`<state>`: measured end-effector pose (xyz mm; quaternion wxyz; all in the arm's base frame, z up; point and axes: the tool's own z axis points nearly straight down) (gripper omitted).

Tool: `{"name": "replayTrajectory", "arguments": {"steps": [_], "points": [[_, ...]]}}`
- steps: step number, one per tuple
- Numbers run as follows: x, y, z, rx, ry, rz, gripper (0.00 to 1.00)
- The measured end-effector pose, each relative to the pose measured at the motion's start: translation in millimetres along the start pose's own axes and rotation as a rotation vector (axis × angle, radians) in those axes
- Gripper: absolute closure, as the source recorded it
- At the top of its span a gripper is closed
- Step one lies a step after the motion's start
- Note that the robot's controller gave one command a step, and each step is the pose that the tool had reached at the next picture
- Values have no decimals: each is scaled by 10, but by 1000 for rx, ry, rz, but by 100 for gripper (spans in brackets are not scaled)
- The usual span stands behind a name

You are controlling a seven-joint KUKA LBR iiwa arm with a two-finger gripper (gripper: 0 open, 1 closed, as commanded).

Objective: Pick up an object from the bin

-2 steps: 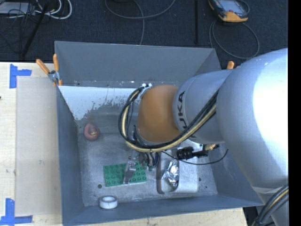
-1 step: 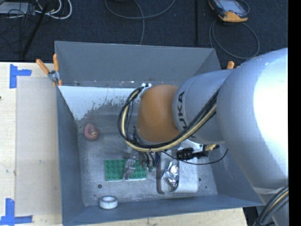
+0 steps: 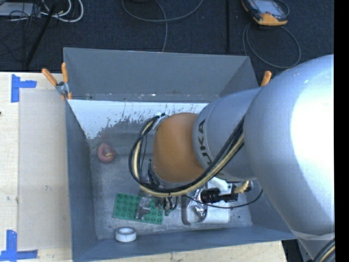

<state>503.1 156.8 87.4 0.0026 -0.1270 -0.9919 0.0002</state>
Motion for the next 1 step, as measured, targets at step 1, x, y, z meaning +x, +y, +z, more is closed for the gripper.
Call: {"name": "replayTrajectory", "arguments": {"steps": [1], "points": [[39, 67, -1294, -5, -10, -66, 100]]}}
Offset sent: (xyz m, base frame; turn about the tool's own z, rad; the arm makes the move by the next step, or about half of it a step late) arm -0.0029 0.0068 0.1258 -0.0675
